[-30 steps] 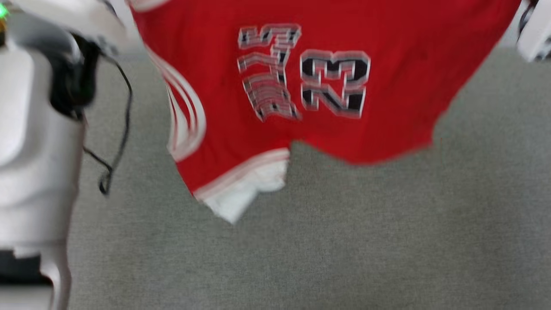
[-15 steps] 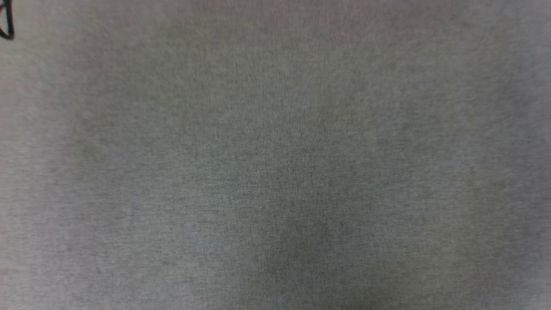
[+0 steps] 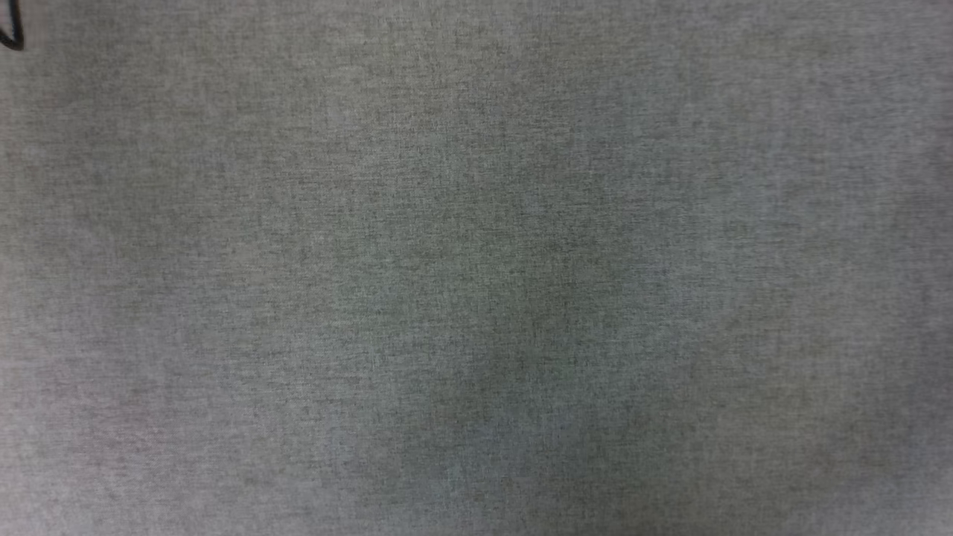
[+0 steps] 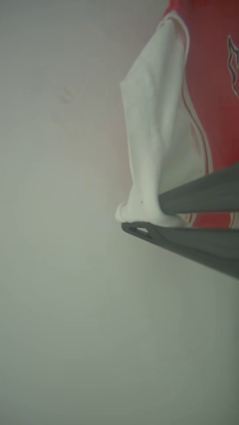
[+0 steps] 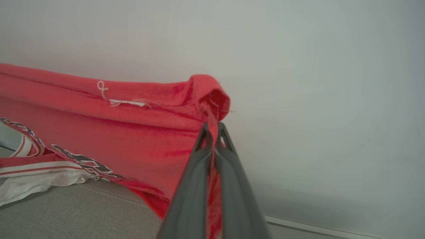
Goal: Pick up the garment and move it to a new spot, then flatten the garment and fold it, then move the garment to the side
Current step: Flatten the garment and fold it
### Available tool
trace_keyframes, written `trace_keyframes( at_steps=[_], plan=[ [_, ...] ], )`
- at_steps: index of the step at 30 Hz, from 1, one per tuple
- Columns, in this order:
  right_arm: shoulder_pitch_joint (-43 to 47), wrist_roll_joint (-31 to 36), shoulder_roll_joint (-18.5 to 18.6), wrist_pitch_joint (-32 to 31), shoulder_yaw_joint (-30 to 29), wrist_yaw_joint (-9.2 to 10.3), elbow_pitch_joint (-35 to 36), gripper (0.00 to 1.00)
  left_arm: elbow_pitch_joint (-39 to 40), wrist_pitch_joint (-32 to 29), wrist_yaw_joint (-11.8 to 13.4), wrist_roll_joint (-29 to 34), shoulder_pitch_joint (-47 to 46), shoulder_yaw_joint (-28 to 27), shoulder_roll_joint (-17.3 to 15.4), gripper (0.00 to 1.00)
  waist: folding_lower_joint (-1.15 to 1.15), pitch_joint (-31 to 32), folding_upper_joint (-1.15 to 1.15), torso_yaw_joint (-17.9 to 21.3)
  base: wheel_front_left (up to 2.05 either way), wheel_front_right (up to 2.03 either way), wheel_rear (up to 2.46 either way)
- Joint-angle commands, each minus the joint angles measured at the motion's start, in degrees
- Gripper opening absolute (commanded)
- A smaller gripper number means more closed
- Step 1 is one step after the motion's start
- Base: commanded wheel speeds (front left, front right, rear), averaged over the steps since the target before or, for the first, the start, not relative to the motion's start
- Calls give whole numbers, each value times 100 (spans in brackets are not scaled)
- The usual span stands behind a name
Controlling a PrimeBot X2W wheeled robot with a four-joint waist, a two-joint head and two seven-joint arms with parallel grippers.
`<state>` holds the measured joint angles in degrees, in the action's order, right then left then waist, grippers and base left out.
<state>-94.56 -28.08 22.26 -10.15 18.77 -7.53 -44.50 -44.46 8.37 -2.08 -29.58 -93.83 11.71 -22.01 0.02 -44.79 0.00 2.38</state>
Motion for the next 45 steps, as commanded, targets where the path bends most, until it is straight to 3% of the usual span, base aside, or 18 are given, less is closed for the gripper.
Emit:
trace_keyframes(
  at_steps=[1, 6, 11, 18, 23, 32, 40, 45],
  plan=[
    [-99, -55, 51, 51, 49, 8, -53, 0, -48, 69, -20, -28, 49, -32, -10, 0, -2, -44, 0, -24, 0, 0, 0],
    [181, -366, 175, 310, 502, 9, -276, 0, -439, 371, -204, -201, 392, -79, 106, 0, -2, 100, 0, -112, 0, 0, 0],
    [895, -750, 444, 663, 1007, 9, -131, 0, -605, 613, -383, -369, 1234, -135, 233, 0, -2, 638, 0, -262, 0, 0, 0],
    [2564, -1261, 874, 1037, 1430, 10, 365, 0, 89, 689, -439, -495, 3278, -399, 344, 0, -2, 1606, 0, -343, 0, 0, 0],
    [4099, -1466, 1079, 1215, 1272, 11, 757, 0, 1003, 693, -212, -504, 5225, -662, 577, 0, -2, 2428, 0, -456, 0, 0, 0],
    [6485, -1239, 972, 1014, 565, 18, 1454, 0, 2647, 204, 539, -581, 8018, -852, 487, 0, -2, 3494, 0, -364, 0, 0, 0],
    [8521, -756, 543, 499, -429, 19, 2264, 0, 4058, -549, 1218, -711, 9963, -998, 400, 0, -2, 4254, 0, -330, 0, 0, 0],
    [9538, -444, 241, 78, -1009, 20, 2852, 0, 4616, -933, 1470, -740, 10683, -1033, 307, 0, -2, 4544, 0, -402, 0, 0, 0]
  ],
)
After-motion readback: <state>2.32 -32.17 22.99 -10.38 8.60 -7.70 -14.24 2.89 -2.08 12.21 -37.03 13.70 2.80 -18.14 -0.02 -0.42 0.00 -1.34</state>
